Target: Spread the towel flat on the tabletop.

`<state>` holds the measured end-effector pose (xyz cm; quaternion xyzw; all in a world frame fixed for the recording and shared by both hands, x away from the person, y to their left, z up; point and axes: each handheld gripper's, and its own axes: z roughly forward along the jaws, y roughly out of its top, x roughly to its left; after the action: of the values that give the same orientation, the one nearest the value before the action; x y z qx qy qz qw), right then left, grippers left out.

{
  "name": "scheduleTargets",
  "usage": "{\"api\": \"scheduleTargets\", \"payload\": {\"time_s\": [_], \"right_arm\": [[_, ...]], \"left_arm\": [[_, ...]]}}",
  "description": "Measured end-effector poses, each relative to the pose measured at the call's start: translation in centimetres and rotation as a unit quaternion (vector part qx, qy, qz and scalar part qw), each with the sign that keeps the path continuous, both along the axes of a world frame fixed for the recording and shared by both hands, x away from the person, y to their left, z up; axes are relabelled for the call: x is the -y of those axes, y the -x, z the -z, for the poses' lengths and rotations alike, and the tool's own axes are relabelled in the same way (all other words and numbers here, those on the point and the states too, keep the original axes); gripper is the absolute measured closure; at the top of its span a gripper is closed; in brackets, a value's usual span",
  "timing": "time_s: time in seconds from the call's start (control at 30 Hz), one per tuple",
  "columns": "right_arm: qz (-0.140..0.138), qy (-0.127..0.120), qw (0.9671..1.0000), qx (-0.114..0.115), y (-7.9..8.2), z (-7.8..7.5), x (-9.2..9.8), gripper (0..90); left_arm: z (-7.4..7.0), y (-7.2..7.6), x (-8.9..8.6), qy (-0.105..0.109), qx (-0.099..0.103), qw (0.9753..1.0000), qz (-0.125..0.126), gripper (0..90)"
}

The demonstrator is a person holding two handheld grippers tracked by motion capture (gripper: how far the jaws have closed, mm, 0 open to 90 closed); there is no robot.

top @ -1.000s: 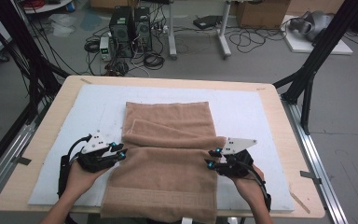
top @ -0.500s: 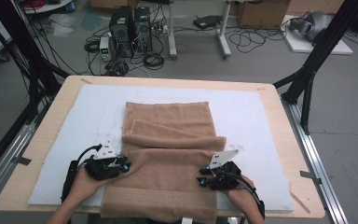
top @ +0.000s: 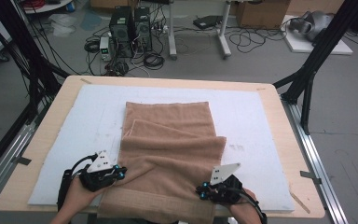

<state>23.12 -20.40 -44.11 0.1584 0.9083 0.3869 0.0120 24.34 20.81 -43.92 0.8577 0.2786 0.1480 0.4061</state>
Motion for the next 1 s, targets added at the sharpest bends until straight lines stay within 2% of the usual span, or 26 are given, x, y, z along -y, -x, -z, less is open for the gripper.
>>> {"api": "scheduleTargets", "payload": {"time_s": [0.2,0.3,0.37,0.43,0.53,0.63,0.67,0.73,0.77,0.8,0.87,0.9,0.93,1.0], "right_arm": [[-0.032,0.003,0.9995,0.000,2.2,-0.3,0.0,84.3],[-0.054,-0.011,0.9985,-0.001,3.3,-1.0,0.1,81.4],[-0.051,-0.031,0.9981,0.012,3.7,-2.0,0.4,78.1],[-0.040,-0.043,0.9980,0.024,3.5,-2.8,0.7,74.7],[-0.020,-0.035,0.9986,0.033,2.4,-3.2,0.7,72.7],[-0.019,-0.025,0.9992,0.026,1.1,-2.5,0.2,70.3],[-0.011,-0.010,0.9994,0.031,0.5,-2.0,0.0,70.1],[0.010,-0.002,0.9996,0.027,-0.5,-1.4,-0.1,68.5],[0.020,0.003,0.9995,0.024,-0.9,-1.1,-0.1,68.3],[0.026,0.010,0.9994,0.023,-1.3,-0.8,-0.1,67.8],[0.031,0.023,0.9991,0.016,-1.8,-0.3,-0.3,68.6],[0.028,0.020,0.9993,0.014,-2.0,-0.1,-0.4,73.8],[0.018,0.020,0.9995,0.014,-2.2,-0.2,-0.4,80.6],[0.008,0.031,0.9994,0.016,-2.6,-0.6,-0.6,83.4]], "left_arm": [[-0.7,3.0,-0.7,0.003,0.002,0.9997,0.023,87.6],[-1.4,4.5,-1.2,0.010,0.001,0.9992,0.038,87.3],[-2.2,5.0,-1.4,0.017,0.007,0.9989,0.043,84.8],[-2.6,4.7,-1.3,0.016,0.009,0.9991,0.038,74.1],[-2.4,3.5,-0.7,0.016,0.007,0.9991,0.039,69.7],[-1.3,1.6,0.3,0.012,-0.005,0.9994,0.033,67.6],[-0.9,0.9,0.7,0.010,-0.010,0.9996,0.026,66.5],[-0.1,-0.3,1.3,0.004,-0.024,0.9995,0.021,65.8],[0.3,-0.7,1.6,-0.006,-0.031,0.9993,0.017,66.1],[0.5,-1.0,1.8,0.004,-0.034,0.9992,0.018,67.3],[0.4,-1.3,1.8,0.002,-0.035,0.9992,0.020,79.9],[0.3,-1.4,1.9,0.000,-0.037,0.9990,0.023,85.5],[0.2,-1.5,1.9,-0.003,-0.034,0.9992,0.021,87.1],[-0.1,-1.8,1.9,-0.003,-0.017,0.9998,0.007,87.7]]}}
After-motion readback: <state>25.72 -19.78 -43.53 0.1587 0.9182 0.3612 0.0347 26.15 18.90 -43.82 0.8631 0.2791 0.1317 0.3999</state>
